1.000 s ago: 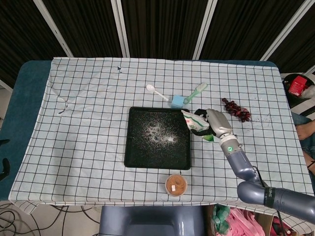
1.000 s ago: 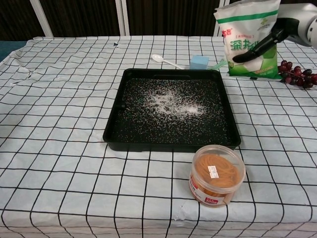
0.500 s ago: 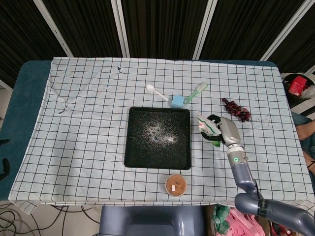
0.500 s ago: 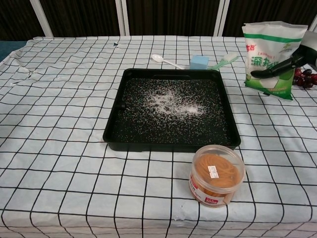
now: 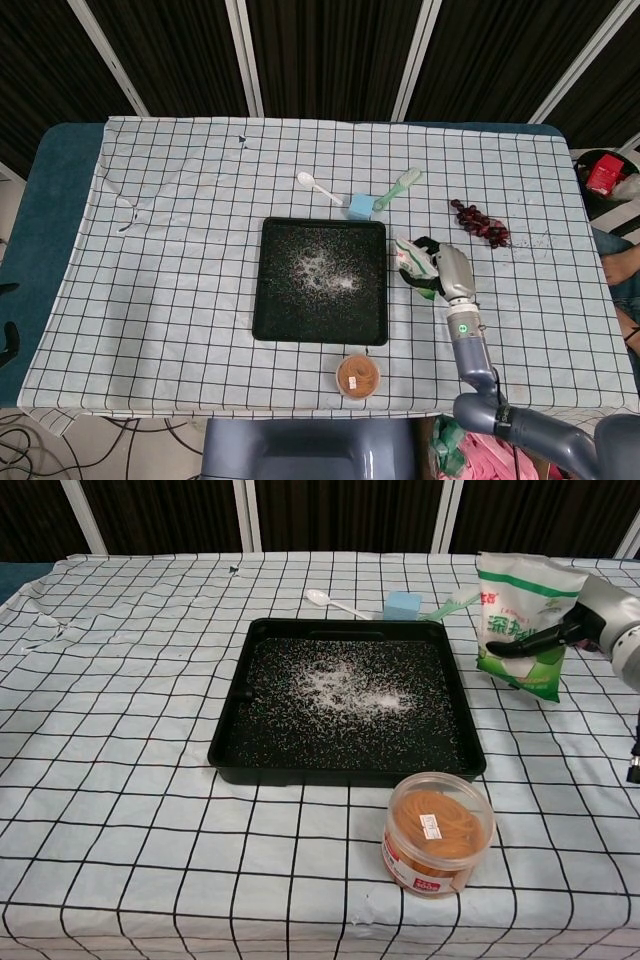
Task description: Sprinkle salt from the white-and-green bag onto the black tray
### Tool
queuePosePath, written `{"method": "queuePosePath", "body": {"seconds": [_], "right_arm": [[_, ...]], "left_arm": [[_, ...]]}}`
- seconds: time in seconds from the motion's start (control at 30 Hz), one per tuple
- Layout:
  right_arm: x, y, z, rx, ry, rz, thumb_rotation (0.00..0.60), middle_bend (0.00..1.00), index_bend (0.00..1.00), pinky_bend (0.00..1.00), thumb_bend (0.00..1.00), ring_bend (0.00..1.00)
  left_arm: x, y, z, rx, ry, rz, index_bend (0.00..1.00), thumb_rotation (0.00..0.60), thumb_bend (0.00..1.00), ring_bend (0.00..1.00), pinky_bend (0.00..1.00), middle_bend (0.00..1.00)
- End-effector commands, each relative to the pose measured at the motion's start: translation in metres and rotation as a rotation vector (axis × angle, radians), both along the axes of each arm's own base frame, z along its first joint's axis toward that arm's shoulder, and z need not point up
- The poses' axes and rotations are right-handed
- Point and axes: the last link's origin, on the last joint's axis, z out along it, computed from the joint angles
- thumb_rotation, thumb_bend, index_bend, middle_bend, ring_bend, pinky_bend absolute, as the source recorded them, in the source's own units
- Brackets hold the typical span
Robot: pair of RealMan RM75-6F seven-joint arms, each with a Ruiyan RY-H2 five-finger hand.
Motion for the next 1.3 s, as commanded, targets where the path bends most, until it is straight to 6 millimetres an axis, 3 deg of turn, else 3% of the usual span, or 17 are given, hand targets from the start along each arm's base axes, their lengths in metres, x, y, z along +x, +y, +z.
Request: {"method": "queuePosePath", "body": {"seconds": [0.03,0.37,0.5,0.63,0.77,0.9,1.3], "right_arm": [[-0.001,0.002,-0.006,-0.011,-0.005,-0.010,0.600,0.42,0.51,0.55,0.29,0.52],[0.003,0.007,-0.035,-0.030,-0.021,-0.056,0.600,0.39,0.51,0.54,0.28,0.49],[0.004,0.007,-0.038,-0.039,-0.037,-0.057,0.600,0.38,0.51,0.54,0.27,0.48],[0.008,0.007,-0.039,-0.044,-0.054,-0.052,0.600,0.32,0.49,0.50,0.24,0.42],[0.011,0.007,-0.039,-0.030,-0.079,-0.039,0.600,0.20,0.34,0.42,0.17,0.28],[0.012,0.009,-0.037,0.001,-0.093,-0.027,0.600,0.14,0.26,0.38,0.13,0.22],[0.017,0.011,-0.024,0.012,-0.129,-0.024,0.600,0.12,0.23,0.37,0.12,0.21]], "left_arm": [[0.000,0.000,0.000,0.001,0.000,-0.001,0.22,0.600,0.62,0.00,0.00,0.05],[0.000,0.000,0.000,0.001,0.000,-0.001,0.22,0.600,0.62,0.00,0.00,0.05],[0.000,0.000,0.000,0.001,-0.001,0.000,0.22,0.600,0.62,0.00,0.00,0.05],[0.000,0.000,0.000,0.001,-0.001,0.000,0.22,0.600,0.62,0.00,0.00,0.05],[0.000,0.000,0.000,0.001,0.000,-0.001,0.22,0.600,0.62,0.00,0.00,0.05],[0.000,0.000,0.000,0.001,0.000,-0.001,0.22,0.600,0.62,0.00,0.00,0.05],[0.000,-0.001,0.000,0.001,0.003,-0.002,0.22,0.600,0.62,0.00,0.00,0.05]]}}
